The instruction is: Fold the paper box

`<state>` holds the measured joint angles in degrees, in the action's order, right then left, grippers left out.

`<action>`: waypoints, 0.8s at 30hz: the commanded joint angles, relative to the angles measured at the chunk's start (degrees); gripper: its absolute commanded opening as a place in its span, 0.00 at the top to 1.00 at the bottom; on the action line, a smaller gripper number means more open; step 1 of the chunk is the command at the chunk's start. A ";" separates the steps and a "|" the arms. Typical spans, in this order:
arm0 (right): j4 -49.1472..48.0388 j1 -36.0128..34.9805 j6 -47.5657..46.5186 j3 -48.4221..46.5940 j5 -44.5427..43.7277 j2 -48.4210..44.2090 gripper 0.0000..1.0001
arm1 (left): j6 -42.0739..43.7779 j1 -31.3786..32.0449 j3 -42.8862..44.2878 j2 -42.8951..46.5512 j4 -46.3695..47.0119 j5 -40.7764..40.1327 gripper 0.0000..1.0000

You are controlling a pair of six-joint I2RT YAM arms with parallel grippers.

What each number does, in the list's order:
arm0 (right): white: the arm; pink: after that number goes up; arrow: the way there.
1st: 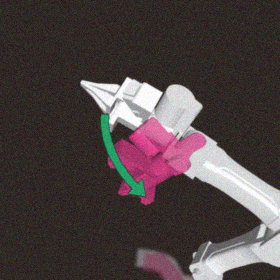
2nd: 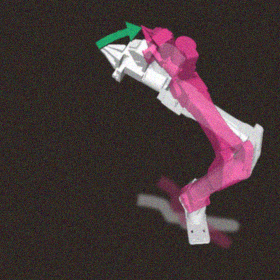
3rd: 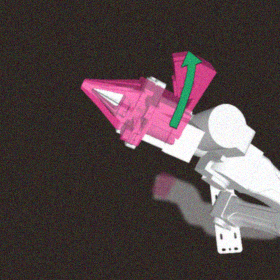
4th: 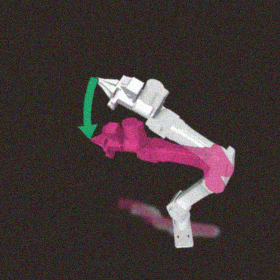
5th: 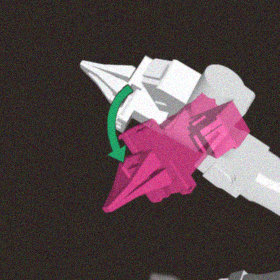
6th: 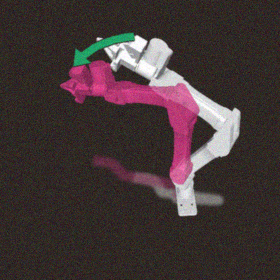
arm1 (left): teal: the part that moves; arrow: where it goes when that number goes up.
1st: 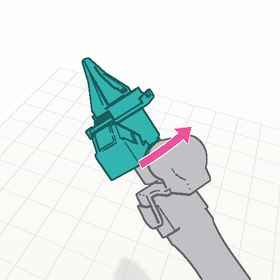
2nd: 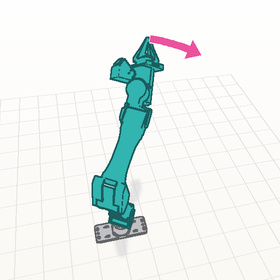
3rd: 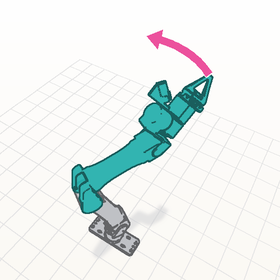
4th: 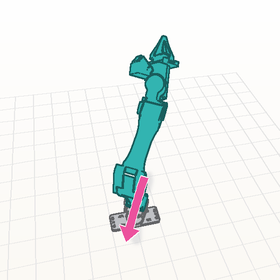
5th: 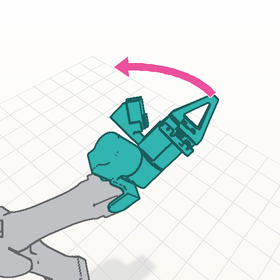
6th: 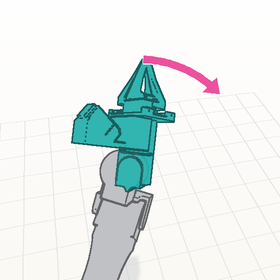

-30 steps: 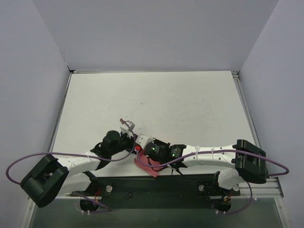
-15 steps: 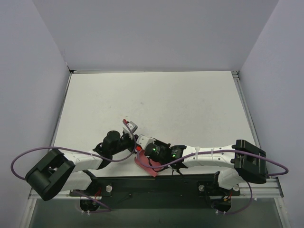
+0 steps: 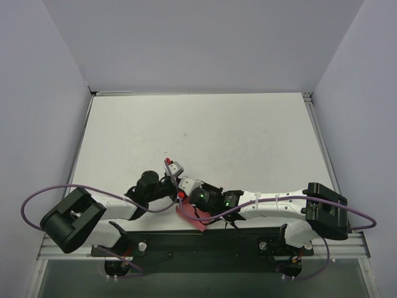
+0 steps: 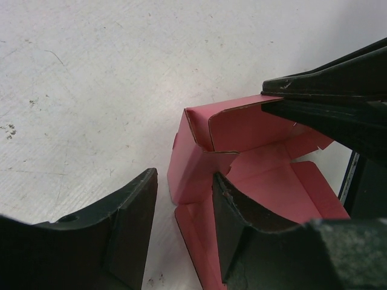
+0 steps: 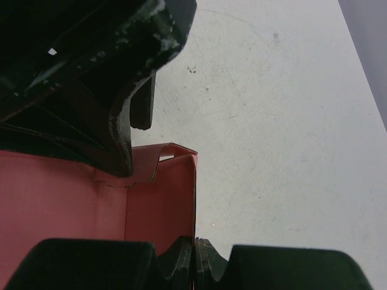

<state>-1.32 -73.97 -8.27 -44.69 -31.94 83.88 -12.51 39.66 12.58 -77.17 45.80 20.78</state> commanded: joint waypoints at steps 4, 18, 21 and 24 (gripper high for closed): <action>-2.11 -0.65 0.19 0.21 2.24 -1.35 1.00 | 3.72 1.03 2.98 -2.20 5.00 2.51 0.48; -2.19 -0.56 -0.07 0.48 1.09 -0.64 1.00 | 4.60 1.30 4.03 -4.75 6.67 4.10 0.47; -2.28 -0.56 -0.25 0.48 1.01 -0.73 1.00 | 4.87 1.30 4.21 -5.01 6.67 4.36 0.46; -2.19 -0.56 -0.25 0.30 1.09 -0.91 1.00 | 5.04 1.21 4.47 -5.63 7.02 4.27 0.45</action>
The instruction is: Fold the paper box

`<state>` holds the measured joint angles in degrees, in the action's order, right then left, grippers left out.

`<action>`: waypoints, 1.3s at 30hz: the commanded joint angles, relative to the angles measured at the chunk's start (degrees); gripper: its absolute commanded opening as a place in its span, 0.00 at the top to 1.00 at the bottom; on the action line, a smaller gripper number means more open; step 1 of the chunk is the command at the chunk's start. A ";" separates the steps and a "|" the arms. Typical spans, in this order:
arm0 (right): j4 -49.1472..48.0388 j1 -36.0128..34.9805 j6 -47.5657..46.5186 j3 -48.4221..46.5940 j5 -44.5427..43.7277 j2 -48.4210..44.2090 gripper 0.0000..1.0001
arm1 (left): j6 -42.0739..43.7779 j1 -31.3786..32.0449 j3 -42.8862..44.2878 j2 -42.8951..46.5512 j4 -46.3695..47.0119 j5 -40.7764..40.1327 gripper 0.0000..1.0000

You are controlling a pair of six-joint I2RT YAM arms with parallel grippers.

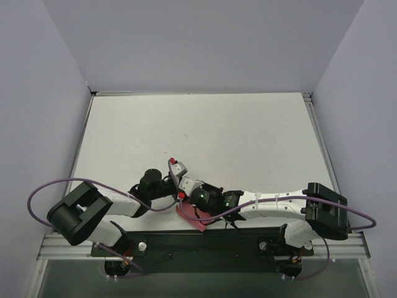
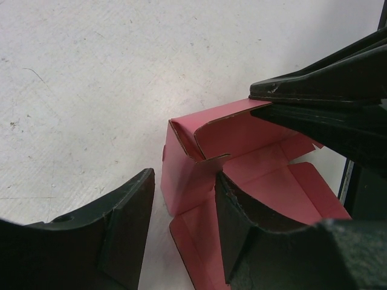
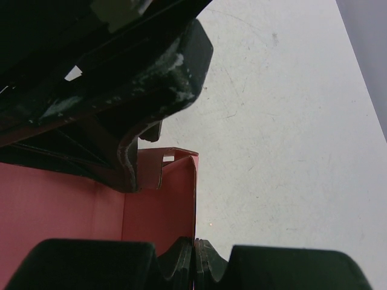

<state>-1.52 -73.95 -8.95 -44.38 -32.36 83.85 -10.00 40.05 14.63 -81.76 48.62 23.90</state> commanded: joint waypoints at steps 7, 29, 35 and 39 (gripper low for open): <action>-2.08 -0.58 0.77 0.08 1.68 -0.97 1.00 | 3.14 0.90 2.77 -1.74 4.90 0.45 0.47; -2.35 -0.67 2.44 0.61 -0.33 -1.94 1.00 | 3.50 2.84 2.77 -3.76 7.28 -4.56 0.69; -0.77 -0.67 4.55 0.26 -0.95 -3.52 0.89 | 3.50 4.59 1.72 -2.53 7.36 -8.69 0.78; 1.26 -0.67 6.75 -1.58 -2.62 -4.40 0.73 | 3.32 6.96 0.66 -1.74 7.45 -13.16 0.85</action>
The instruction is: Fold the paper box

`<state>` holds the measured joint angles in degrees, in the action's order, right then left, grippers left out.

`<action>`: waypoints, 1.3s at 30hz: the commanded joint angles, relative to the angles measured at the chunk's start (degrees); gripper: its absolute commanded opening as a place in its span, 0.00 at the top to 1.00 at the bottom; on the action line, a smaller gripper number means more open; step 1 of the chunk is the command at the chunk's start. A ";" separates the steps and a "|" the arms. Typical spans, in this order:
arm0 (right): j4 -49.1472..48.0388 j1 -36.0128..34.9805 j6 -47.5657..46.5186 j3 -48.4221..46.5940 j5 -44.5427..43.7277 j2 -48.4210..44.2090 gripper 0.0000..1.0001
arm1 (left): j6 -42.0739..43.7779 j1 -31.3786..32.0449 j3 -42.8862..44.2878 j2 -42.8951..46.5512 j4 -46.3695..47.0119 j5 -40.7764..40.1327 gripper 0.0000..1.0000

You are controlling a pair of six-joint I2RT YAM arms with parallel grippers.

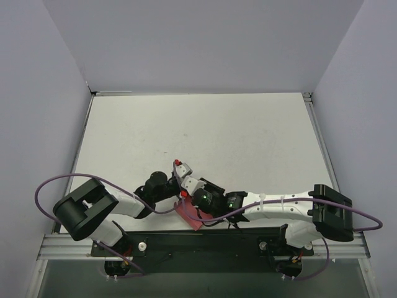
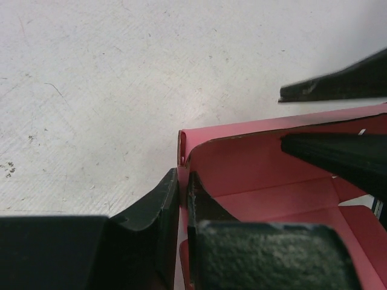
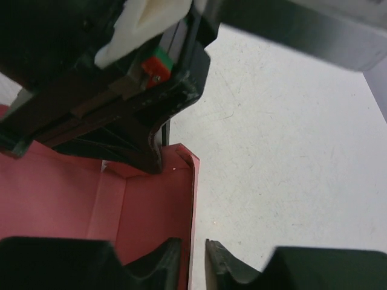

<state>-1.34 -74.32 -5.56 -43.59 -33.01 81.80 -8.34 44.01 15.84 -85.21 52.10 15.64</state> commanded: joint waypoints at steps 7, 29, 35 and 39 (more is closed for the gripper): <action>9.33 -0.65 13.45 -5.18 -6.35 -5.86 0.39 | 2.19 9.77 -3.44 6.54 1.26 -24.23 0.94; 3.66 2.52 49.43 -2.72 -17.43 -7.46 0.54 | -3.26 18.74 -10.74 1.28 16.35 -50.00 0.95; -9.60 1.82 44.07 -2.03 -16.47 -2.00 0.62 | -4.32 18.92 -12.06 -1.45 20.94 -48.86 0.94; -16.40 1.64 40.55 -1.23 -14.54 0.11 0.67 | -4.32 19.18 -12.41 -2.24 22.61 -47.98 0.94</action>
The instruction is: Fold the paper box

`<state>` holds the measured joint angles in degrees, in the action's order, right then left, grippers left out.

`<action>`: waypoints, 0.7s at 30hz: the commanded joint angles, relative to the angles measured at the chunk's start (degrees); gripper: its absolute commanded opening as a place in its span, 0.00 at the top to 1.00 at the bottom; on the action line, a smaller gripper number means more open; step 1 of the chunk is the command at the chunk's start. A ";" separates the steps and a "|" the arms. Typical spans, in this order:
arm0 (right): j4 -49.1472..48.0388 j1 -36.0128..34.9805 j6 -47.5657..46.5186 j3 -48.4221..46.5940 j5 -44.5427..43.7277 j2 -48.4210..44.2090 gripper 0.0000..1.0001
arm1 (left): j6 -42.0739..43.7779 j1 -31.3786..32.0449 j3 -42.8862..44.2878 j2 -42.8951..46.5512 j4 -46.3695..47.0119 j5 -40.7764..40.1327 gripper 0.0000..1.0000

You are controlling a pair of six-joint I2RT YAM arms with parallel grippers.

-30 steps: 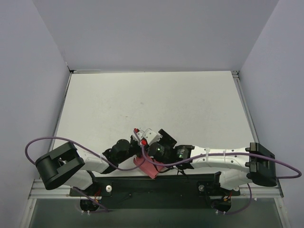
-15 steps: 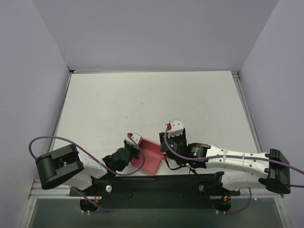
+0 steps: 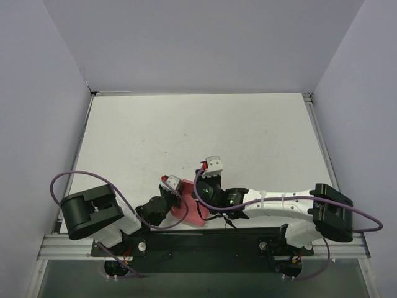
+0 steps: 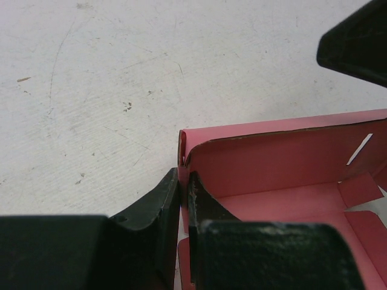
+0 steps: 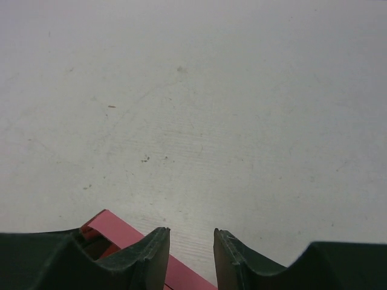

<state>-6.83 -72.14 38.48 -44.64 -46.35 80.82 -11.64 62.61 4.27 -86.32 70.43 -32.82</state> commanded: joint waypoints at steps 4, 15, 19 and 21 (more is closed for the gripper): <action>-14.44 -0.55 -4.64 -0.53 1.96 3.99 0.71 | -1.02 0.67 -0.93 -1.57 4.89 0.47 0.94; -11.63 -1.69 0.36 1.49 5.31 5.93 0.79 | -1.37 0.67 -0.23 -0.60 2.60 0.39 0.94; -8.47 -3.18 1.68 1.49 3.64 7.42 0.81 | -1.46 0.76 0.03 0.01 1.64 0.56 0.94; -7.50 -4.23 2.04 1.31 2.14 7.78 0.83 | -1.54 0.85 0.12 0.10 1.37 0.65 0.93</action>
<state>-17.89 -74.50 38.04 -43.55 -41.36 87.09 -11.88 63.02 3.68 -87.07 72.31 -32.69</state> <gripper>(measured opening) 0.182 0.170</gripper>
